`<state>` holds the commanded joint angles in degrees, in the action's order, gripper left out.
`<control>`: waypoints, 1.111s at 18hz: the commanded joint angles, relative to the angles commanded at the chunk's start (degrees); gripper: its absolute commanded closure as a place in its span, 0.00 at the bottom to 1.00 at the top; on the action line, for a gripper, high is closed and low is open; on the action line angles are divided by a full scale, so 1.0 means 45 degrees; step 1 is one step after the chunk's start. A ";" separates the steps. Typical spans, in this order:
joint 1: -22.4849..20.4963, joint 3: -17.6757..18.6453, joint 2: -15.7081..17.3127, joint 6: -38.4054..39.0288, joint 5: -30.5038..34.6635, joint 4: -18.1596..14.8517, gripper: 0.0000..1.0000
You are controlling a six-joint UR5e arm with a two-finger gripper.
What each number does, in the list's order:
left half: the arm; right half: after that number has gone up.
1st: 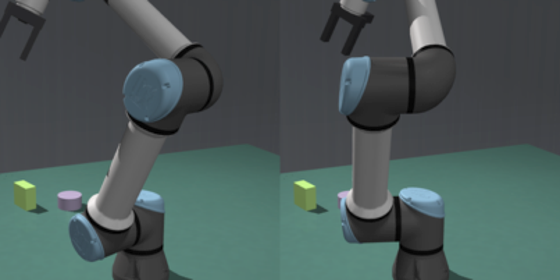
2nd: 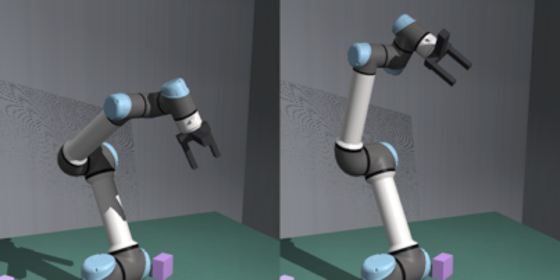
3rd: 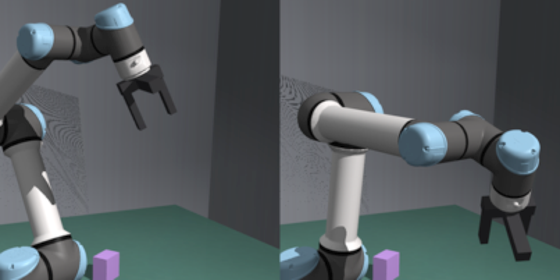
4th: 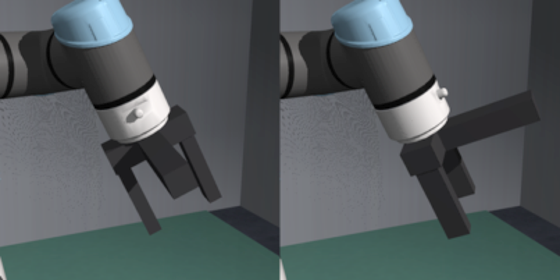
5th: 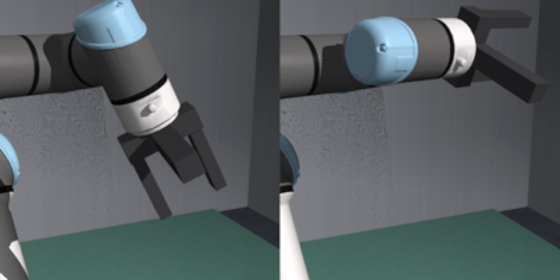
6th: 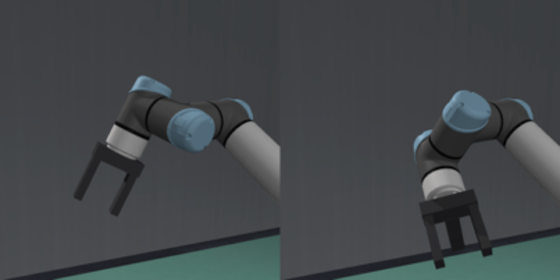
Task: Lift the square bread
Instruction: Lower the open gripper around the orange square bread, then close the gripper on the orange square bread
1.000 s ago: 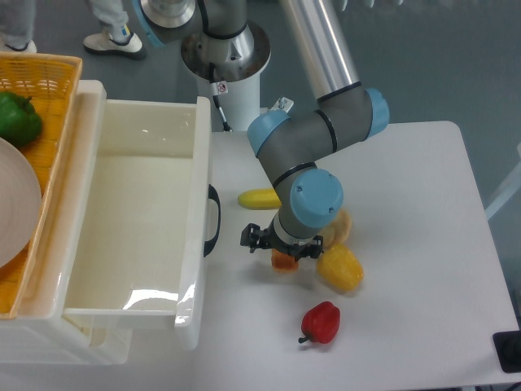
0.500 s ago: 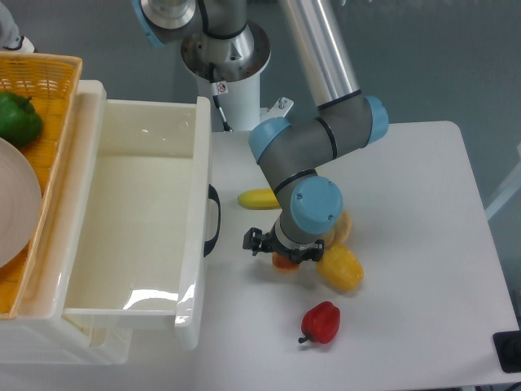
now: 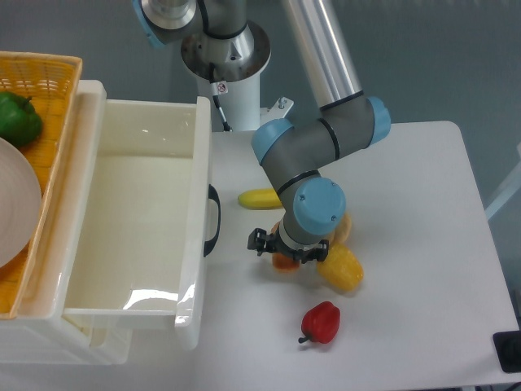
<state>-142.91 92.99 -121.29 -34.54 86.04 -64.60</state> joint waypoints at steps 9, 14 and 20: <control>-0.0020 0.0117 -0.0020 0.0039 0.0079 0.0060 0.04; 0.0000 0.0078 -0.0020 0.0059 0.0079 0.0040 0.45; -0.0020 -0.0019 0.0077 0.0000 0.0060 0.0040 0.72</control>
<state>-143.00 92.90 -120.94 -34.54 86.31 -64.42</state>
